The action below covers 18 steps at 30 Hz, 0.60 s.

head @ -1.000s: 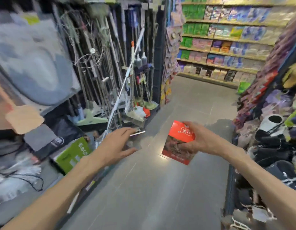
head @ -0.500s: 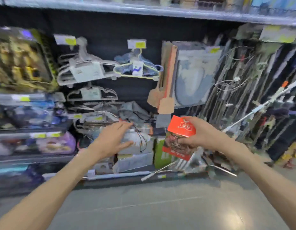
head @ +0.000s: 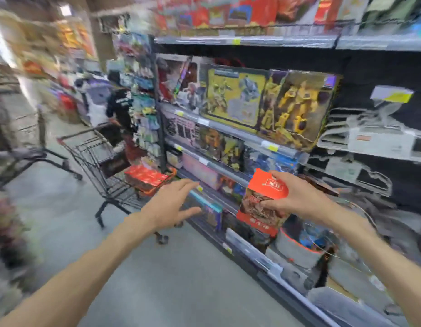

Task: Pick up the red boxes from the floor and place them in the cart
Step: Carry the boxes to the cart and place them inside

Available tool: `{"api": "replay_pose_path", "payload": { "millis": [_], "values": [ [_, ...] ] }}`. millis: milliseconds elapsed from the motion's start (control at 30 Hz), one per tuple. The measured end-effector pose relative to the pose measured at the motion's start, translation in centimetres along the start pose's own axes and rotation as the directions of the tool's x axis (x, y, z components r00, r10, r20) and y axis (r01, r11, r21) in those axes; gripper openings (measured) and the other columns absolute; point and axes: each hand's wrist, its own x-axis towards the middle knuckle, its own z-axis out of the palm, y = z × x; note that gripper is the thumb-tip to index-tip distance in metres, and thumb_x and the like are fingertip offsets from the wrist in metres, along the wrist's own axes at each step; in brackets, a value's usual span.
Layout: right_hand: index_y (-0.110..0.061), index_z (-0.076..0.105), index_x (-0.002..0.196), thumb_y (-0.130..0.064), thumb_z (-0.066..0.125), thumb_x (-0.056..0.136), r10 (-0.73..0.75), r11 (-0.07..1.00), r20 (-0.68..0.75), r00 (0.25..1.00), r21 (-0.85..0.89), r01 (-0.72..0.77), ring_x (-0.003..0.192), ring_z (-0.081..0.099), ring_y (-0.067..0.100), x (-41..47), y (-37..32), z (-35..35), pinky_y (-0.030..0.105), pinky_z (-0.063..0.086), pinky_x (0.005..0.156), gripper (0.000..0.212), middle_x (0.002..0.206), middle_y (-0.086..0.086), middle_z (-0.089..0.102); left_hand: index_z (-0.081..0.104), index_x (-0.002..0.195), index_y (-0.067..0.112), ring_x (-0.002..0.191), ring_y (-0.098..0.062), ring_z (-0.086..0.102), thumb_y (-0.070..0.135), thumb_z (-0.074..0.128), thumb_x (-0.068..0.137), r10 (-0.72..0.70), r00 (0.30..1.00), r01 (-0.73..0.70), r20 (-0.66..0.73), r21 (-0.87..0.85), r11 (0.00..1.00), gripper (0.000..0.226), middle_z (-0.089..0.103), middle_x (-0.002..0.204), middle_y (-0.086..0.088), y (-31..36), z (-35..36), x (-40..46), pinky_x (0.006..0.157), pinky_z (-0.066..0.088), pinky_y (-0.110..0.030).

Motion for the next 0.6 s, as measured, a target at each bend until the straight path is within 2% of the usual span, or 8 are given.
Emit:
{"api": "replay_pose_path", "payload": {
  "millis": [67,133,200,333,400,467,600],
  "values": [
    [-0.032,0.051,0.127,-0.05,0.087,0.073,-0.078,0.996,0.046,0.996,0.047,0.076,0.076,0.065,0.007,5.4,-3.8,2.7,0.039,0.058,0.075,0.067,0.097,-0.011,0.064,0.036,0.146,0.02,0.129,-0.025,0.047,0.069,0.046,0.091,-0.108,0.994,0.108,-0.011,0.041,0.993,0.074,0.048,0.143,-0.006,-5.1,-1.6,-2.8,0.104,0.042,-0.041],
    [-0.035,0.051,0.127,-0.054,0.085,0.072,-0.176,0.984,0.084,0.981,0.05,0.173,0.081,0.063,0.002,10.3,-7.7,5.4,0.032,0.056,0.08,0.068,0.1,-0.015,0.063,0.036,0.146,0.02,0.129,-0.026,0.048,0.07,0.043,0.09,-0.209,0.978,0.21,-0.02,0.076,0.975,0.075,0.048,0.143,-0.007,-9.5,-3.1,-5.4,0.105,0.042,-0.041],
    [-0.037,0.052,0.125,-0.062,0.082,0.07,-0.262,0.965,0.129,0.956,0.059,0.256,0.082,0.063,0.003,14.9,-11.5,8.0,0.034,0.056,0.079,0.068,0.103,-0.013,0.064,0.035,0.147,0.02,0.129,-0.026,0.047,0.072,0.038,0.09,-0.294,0.956,0.293,-0.01,0.1,0.951,0.078,0.047,0.144,-0.006,-13.4,-4.2,-7.8,0.105,0.042,-0.041],
    [-0.043,0.05,0.119,-0.058,0.084,0.072,-0.385,0.922,0.214,0.898,0.138,0.362,0.074,0.066,0.006,23.7,-18.1,13.2,0.042,0.059,0.07,0.059,0.095,-0.008,0.067,0.028,0.149,0.027,0.129,-0.024,0.047,0.072,0.039,0.09,-0.45,0.893,0.448,-0.02,0.148,0.882,0.075,0.041,0.149,-0.001,-21.3,-5.6,-11.4,0.102,0.044,-0.043],
    [-0.041,0.05,0.123,-0.059,0.083,0.073,-0.443,0.896,0.247,0.862,0.153,0.417,0.074,0.066,0.005,28.5,-20.9,15.8,0.039,0.059,0.07,0.063,0.097,-0.01,0.066,0.028,0.149,0.027,0.128,-0.026,0.048,0.07,0.041,0.091,-0.513,0.858,0.51,-0.027,0.169,0.843,0.073,0.041,0.149,0.0,-25.3,-6.3,-12.2,0.101,0.045,-0.044],
    [-0.033,0.05,0.134,-0.063,0.081,0.073,-0.497,0.868,0.274,0.824,0.149,0.474,0.079,0.065,0.006,33.6,-23.5,18.0,0.036,0.058,0.072,0.074,0.105,-0.011,0.065,0.03,0.149,0.023,0.128,-0.026,0.048,0.068,0.043,0.091,-0.556,0.83,0.553,-0.043,0.196,0.81,0.074,0.042,0.149,-0.003,-29.3,-6.9,-12.4,0.103,0.043,-0.041],
    [-0.025,0.035,0.153,-0.074,0.076,0.069,-0.575,0.814,0.298,0.762,0.116,0.569,0.103,0.059,0.01,43.2,-28.8,21.2,0.033,0.05,0.091,0.106,0.142,-0.006,0.052,0.03,0.151,0.022,0.134,-0.022,0.042,0.067,0.046,0.093,-0.624,0.778,0.622,-0.074,0.237,0.747,0.075,0.041,0.151,-0.003,-36.6,-8.1,-12.5,0.108,0.036,-0.035]
  ]
}}
